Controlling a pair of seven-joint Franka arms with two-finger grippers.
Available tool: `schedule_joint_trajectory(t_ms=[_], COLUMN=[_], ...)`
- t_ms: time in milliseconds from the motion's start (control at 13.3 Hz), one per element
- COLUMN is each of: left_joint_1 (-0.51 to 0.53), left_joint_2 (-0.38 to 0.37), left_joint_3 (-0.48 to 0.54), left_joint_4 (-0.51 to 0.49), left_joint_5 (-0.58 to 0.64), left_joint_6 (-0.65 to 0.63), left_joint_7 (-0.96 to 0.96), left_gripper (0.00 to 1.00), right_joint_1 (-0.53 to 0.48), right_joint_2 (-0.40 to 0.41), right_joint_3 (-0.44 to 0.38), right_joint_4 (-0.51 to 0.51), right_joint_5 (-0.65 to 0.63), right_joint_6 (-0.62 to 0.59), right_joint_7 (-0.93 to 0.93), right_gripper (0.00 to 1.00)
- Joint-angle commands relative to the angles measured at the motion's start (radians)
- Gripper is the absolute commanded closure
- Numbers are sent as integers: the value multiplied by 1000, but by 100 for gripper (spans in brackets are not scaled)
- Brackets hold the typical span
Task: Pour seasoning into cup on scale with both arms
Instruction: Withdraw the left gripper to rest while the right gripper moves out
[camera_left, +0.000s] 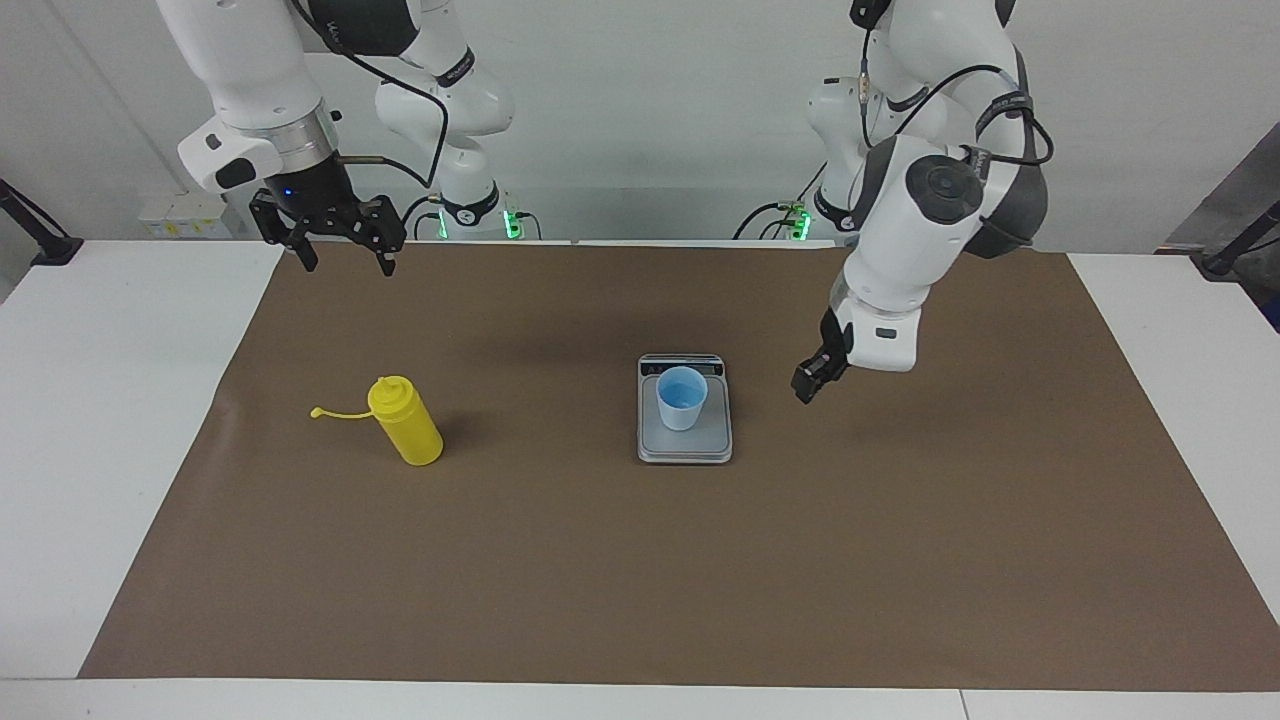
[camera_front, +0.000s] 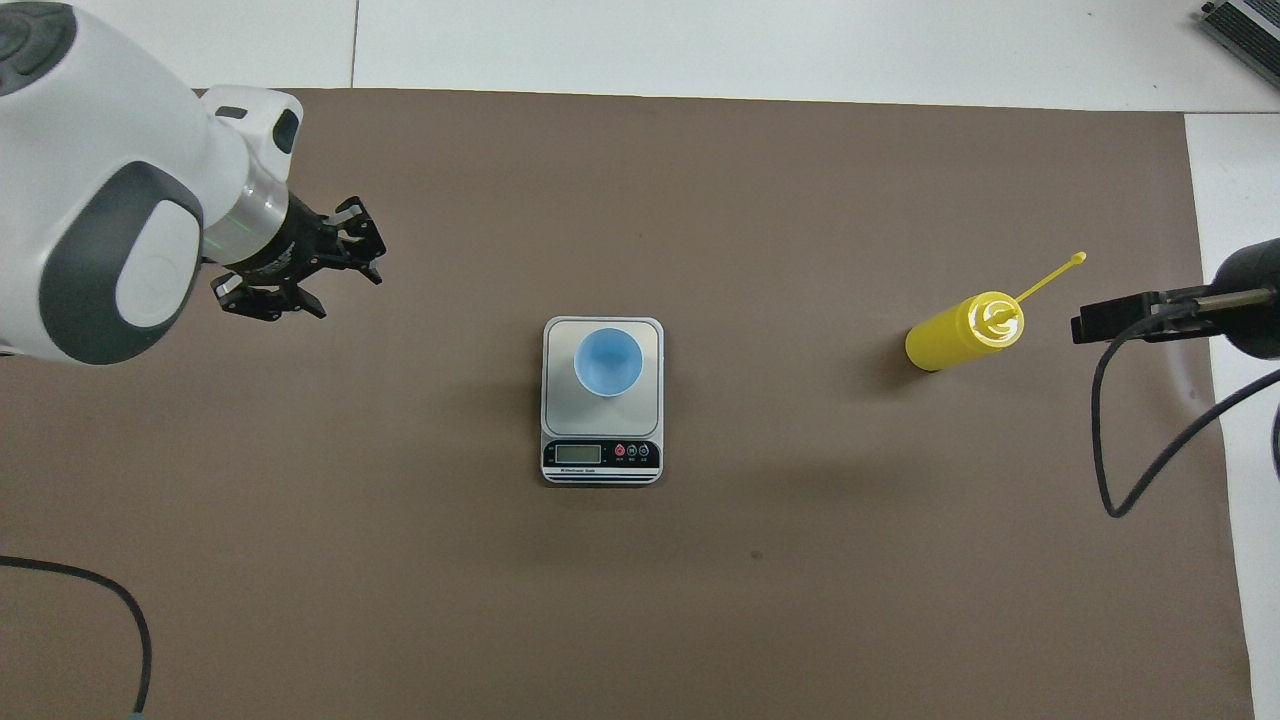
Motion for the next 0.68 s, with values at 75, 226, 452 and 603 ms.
schedule_joint_trajectory(t_ms=[75,226,452,603], left_joint_1=[67,106,161,186], left_joint_2=[-40,-58,-77,-90], left_joint_3=[-4,5,4,4], left_joint_4=[4,4,1,-3], left_joint_5=[-20,-20,-15,-8], left_joint_6=[-73,-105,-133,-134], left_joint_7=[188,297,434,489], left_gripper=[37,37,37,36], right_joint_1=[-63,-82,-114,-145], right_joint_2=[-109,-113,-113,-113], right_joint_3=[-5,-5,-5,-5], right_joint_4=[-205,-239,-287,-333], right_joint_5=[99,131,207,278], right_joint_6=[153,197,254,304], right_joint_7=[-221,-337,-477,-601], right_gripper=[0,0,0,0])
